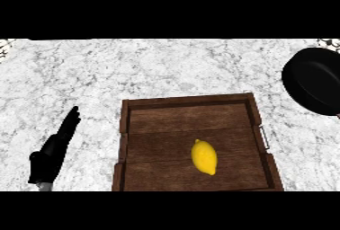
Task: Pick the lemon from the tray and place it in the pot
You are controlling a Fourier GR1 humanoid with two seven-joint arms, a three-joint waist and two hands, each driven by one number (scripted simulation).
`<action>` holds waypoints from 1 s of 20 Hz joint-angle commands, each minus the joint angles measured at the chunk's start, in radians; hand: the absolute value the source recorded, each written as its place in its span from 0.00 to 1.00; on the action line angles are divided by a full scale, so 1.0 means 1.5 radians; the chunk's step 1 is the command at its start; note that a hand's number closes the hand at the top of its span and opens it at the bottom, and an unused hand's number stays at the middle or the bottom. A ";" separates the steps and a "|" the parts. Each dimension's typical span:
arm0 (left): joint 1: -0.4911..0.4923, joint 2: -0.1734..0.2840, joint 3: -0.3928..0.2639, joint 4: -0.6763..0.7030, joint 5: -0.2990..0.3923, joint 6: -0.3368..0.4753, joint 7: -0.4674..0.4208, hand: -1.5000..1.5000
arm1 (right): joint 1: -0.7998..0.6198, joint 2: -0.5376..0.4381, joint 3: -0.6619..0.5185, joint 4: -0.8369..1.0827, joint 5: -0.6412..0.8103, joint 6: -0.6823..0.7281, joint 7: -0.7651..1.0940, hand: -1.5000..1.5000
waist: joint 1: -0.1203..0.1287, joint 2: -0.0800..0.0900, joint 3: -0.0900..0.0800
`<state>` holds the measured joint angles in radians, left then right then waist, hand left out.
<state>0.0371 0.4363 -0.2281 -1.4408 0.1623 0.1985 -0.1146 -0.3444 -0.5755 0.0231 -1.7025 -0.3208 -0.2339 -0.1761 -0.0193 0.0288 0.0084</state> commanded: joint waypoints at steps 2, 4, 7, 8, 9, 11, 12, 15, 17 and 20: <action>-0.074 -0.020 0.018 -0.013 0.011 0.007 0.008 0.50 | -0.062 0.003 0.081 0.028 -0.080 0.167 0.025 1.00 | 0.038 -0.009 -0.005; -0.104 -0.035 0.022 -0.051 0.028 0.001 -0.011 0.50 | -0.086 0.011 0.147 0.020 -0.118 0.264 0.034 1.00 | 0.089 0.000 -0.005; -0.124 -0.058 0.024 -0.061 0.044 0.005 -0.011 0.50 | -0.164 -0.137 0.173 -0.018 0.076 0.320 -0.016 1.00 | 0.095 -0.016 -0.020; -0.165 -0.081 0.034 -0.073 0.065 0.011 0.002 0.50 | -0.156 -0.113 0.205 0.074 0.053 0.360 -0.004 1.00 | 0.093 0.008 -0.008; -0.185 -0.081 0.048 -0.071 0.078 0.013 0.019 0.50 | -0.180 -0.084 0.190 0.145 -0.004 0.397 -0.019 0.00 | 0.090 0.008 -0.005; -0.191 -0.086 0.049 -0.076 0.076 0.022 0.022 0.50 | -0.160 -0.093 0.231 0.156 0.034 0.481 -0.120 0.00 | 0.084 0.006 -0.003; -0.197 -0.078 0.063 -0.060 0.080 0.020 0.025 0.50 | -0.162 -0.089 0.236 0.168 0.045 0.512 -0.174 0.00 | 0.074 0.005 -0.003; -0.226 -0.068 0.078 -0.066 0.092 0.021 0.062 0.50 | -0.204 -0.090 0.237 0.224 0.069 0.589 -0.288 0.00 | 0.067 -0.001 -0.002; -0.214 -0.051 0.095 -0.053 0.100 0.007 0.061 0.50 | -0.235 -0.105 0.235 0.272 0.129 0.614 -0.362 0.00 | 0.060 -0.005 -0.003; -0.247 -0.061 0.103 -0.017 0.088 0.024 0.063 0.50 | -0.280 -0.117 0.279 0.284 0.225 0.605 -0.388 0.00 | 0.045 -0.007 -0.005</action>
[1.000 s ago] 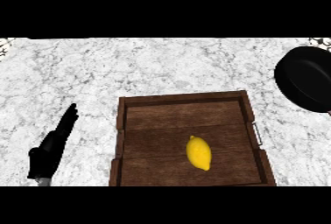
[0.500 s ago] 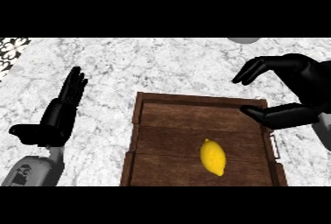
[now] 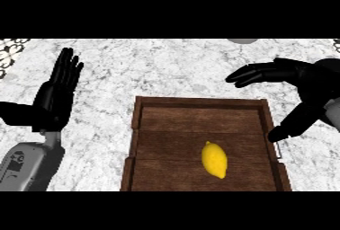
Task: Pick the lemon from the tray and place it in the pot
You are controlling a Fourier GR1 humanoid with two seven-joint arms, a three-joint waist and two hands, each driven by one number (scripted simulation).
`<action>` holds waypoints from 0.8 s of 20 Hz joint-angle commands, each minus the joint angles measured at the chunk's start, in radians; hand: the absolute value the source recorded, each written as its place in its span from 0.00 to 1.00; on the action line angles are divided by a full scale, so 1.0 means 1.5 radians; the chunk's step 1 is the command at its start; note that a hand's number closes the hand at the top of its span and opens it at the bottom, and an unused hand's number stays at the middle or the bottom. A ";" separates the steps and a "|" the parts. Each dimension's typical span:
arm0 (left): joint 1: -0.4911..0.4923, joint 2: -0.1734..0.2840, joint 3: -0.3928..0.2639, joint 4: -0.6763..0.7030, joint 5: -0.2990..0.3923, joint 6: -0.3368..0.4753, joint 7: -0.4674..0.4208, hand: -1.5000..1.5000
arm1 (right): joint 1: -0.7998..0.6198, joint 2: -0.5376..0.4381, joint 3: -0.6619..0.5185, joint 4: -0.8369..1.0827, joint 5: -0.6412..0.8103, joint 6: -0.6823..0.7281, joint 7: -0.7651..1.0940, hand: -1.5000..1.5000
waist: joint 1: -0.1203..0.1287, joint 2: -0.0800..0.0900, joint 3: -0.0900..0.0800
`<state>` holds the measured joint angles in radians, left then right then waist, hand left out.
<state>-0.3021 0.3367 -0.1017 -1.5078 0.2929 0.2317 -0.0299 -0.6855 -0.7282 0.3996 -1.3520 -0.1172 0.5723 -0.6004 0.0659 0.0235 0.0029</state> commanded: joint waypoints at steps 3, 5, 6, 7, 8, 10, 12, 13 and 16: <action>-0.028 -0.002 0.013 0.019 -0.003 0.009 0.020 0.50 | -0.090 -0.032 0.068 0.055 0.139 0.072 -0.118 0.00 | -0.015 -0.007 -0.001; -0.030 0.010 0.037 0.032 0.020 -0.012 0.018 0.50 | -0.103 -0.044 0.110 0.012 0.175 0.068 -0.094 0.00 | -0.022 -0.010 -0.002; 0.006 -0.002 0.012 0.005 -0.006 0.007 0.010 0.50 | -0.107 -0.053 0.121 0.008 0.197 0.061 -0.096 0.00 | -0.019 -0.012 -0.002; -0.006 0.005 0.031 0.018 0.006 -0.002 0.008 0.50 | -0.118 -0.042 0.139 -0.010 0.202 0.064 -0.078 0.00 | -0.024 -0.013 -0.002; -0.007 0.014 0.036 0.009 0.015 -0.017 0.019 0.50 | -0.117 -0.010 0.151 -0.003 0.220 0.039 -0.064 0.00 | -0.026 -0.013 -0.002; -0.005 -0.013 0.029 0.026 -0.003 0.003 -0.002 0.50 | -0.110 -0.008 0.162 -0.014 0.232 0.043 -0.065 0.00 | -0.035 -0.014 -0.002; 0.004 0.005 0.035 0.005 0.002 -0.005 0.026 0.50 | -0.134 0.013 0.176 -0.046 0.226 0.067 0.011 0.00 | -0.035 -0.017 -0.002; 0.032 -0.002 0.022 -0.021 -0.008 -0.002 0.018 0.50 | -0.135 0.001 0.176 -0.016 0.243 0.072 -0.024 0.00 | -0.031 -0.016 -0.002; 0.003 -0.012 0.032 -0.013 -0.016 0.018 0.035 0.50 | -0.091 0.018 0.206 -0.037 0.280 0.046 -0.003 0.00 | -0.041 -0.016 -0.002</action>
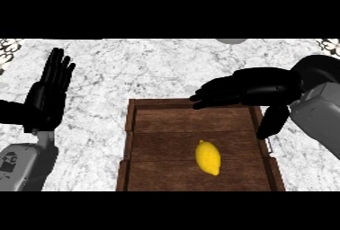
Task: Pick the lemon from the tray and place it in the pot
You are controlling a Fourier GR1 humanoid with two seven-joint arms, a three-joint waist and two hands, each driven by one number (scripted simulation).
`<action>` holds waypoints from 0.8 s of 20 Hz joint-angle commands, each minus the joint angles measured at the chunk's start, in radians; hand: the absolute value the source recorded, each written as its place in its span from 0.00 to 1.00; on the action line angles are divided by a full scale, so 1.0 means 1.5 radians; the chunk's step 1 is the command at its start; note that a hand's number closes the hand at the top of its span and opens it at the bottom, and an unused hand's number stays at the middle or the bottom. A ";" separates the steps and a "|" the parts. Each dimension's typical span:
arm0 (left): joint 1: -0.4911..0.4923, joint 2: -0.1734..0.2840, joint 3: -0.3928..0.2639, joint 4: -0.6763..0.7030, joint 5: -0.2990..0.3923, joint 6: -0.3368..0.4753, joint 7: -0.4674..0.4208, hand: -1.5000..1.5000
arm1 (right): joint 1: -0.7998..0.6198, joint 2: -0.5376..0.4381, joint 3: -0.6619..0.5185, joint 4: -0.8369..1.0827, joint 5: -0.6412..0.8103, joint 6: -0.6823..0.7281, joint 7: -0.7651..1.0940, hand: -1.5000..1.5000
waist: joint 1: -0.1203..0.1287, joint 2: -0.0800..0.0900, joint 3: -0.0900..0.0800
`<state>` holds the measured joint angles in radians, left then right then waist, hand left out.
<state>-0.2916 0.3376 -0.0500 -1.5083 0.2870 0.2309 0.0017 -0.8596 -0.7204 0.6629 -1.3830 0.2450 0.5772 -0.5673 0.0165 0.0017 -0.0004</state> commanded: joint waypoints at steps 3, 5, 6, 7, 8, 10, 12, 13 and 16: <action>0.021 -0.017 0.004 0.006 -0.019 0.000 -0.022 0.50 | -0.019 0.066 0.028 0.031 0.060 0.067 0.030 0.00 | -0.002 0.000 0.000; 0.038 -0.009 0.004 -0.030 -0.011 -0.005 0.006 0.50 | 0.040 0.051 0.058 -0.016 0.076 0.060 0.037 0.00 | -0.006 -0.002 0.000; 0.020 -0.020 0.009 -0.025 -0.018 0.009 0.009 0.50 | 0.025 0.048 0.028 -0.008 0.066 0.089 0.030 0.00 | -0.008 -0.001 0.000; -0.006 0.000 0.026 0.004 -0.005 -0.018 0.012 0.50 | 0.050 0.053 0.058 -0.010 0.104 0.055 0.020 0.00 | -0.009 0.000 0.000; -0.009 -0.005 0.026 0.012 -0.009 -0.021 0.011 0.50 | 0.033 0.079 0.044 0.010 0.104 0.068 0.022 0.00 | -0.007 0.000 0.000; 0.034 -0.044 -0.004 -0.010 -0.042 0.005 -0.023 0.50 | 0.060 0.048 0.038 0.003 0.130 0.047 -0.026 0.00 | -0.008 -0.001 0.000; -0.004 -0.005 0.045 0.007 -0.005 -0.033 0.008 0.50 | 0.058 0.058 0.021 0.012 0.126 0.059 -0.036 0.00 | -0.008 0.000 0.000; 0.032 -0.011 0.025 -0.030 -0.027 -0.015 0.013 0.50 | 0.115 0.047 0.045 -0.050 0.141 0.029 -0.020 0.00 | -0.010 -0.002 0.000; 0.001 -0.015 0.043 0.007 -0.021 -0.027 0.019 0.50 | 0.104 0.074 0.007 -0.061 0.128 0.054 -0.011 0.00 | -0.011 -0.001 0.000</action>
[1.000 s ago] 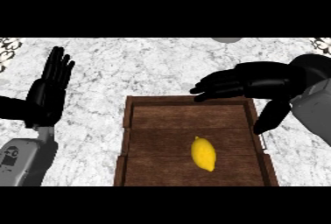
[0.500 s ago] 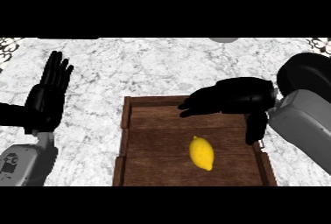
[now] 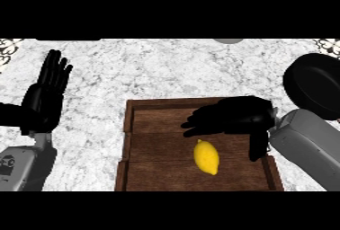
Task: Pick the lemon from the tray and place it in the pot
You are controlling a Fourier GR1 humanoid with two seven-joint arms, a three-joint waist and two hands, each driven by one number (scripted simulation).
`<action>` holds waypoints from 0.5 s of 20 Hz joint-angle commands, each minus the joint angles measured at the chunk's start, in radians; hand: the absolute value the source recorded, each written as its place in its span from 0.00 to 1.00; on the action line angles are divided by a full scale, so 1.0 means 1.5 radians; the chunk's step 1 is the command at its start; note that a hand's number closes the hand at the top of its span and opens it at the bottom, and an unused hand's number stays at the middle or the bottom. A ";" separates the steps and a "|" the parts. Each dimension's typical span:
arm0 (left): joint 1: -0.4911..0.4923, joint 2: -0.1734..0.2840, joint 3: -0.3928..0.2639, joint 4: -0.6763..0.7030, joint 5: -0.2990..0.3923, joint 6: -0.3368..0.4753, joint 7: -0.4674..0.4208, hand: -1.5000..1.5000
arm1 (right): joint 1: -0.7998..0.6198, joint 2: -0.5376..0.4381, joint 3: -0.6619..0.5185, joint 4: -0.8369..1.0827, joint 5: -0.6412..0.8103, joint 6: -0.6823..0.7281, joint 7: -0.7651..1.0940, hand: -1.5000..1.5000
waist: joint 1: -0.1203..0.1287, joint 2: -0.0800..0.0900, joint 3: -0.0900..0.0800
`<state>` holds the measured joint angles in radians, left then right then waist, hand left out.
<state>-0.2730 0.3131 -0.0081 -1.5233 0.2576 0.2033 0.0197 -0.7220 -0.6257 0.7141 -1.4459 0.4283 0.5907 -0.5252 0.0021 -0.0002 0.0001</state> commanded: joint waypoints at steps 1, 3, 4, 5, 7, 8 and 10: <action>0.032 -0.003 0.002 -0.044 0.001 -0.017 0.002 0.50 | 0.014 0.048 -0.001 0.029 0.042 0.007 -0.050 0.00 | 0.006 0.000 0.000; -0.009 -0.024 -0.004 -0.002 -0.020 0.004 0.004 0.50 | 0.048 0.013 -0.011 0.001 0.053 0.003 -0.083 0.00 | -0.002 0.000 0.000; 0.018 0.003 0.025 -0.017 0.001 -0.023 0.003 0.50 | 0.065 0.041 0.002 -0.047 0.054 0.006 -0.023 0.00 | -0.001 -0.001 0.000; 0.019 0.002 0.020 -0.052 -0.002 -0.019 0.033 0.50 | 0.063 0.053 -0.009 -0.014 0.088 -0.006 -0.035 0.00 | 0.001 -0.001 0.000; 0.029 -0.008 0.024 -0.020 -0.007 -0.033 -0.004 0.50 | 0.033 0.082 -0.010 0.040 0.117 0.006 -0.014 0.00 | 0.004 0.000 0.000; -0.008 -0.010 0.025 0.006 -0.010 -0.029 0.010 0.50 | 0.016 0.113 -0.020 0.021 0.114 0.026 0.030 0.00 | 0.001 0.000 0.000; 0.038 -0.025 0.027 -0.018 -0.014 -0.029 -0.010 0.50 | 0.041 0.083 -0.037 0.025 0.146 0.016 -0.011 0.00 | 0.002 0.000 0.000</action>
<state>-0.2567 0.2904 0.0202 -1.5373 0.2372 0.1777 0.0239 -0.6557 -0.5261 0.6935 -1.4307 0.5864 0.5635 -0.5199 0.0034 0.0001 0.0000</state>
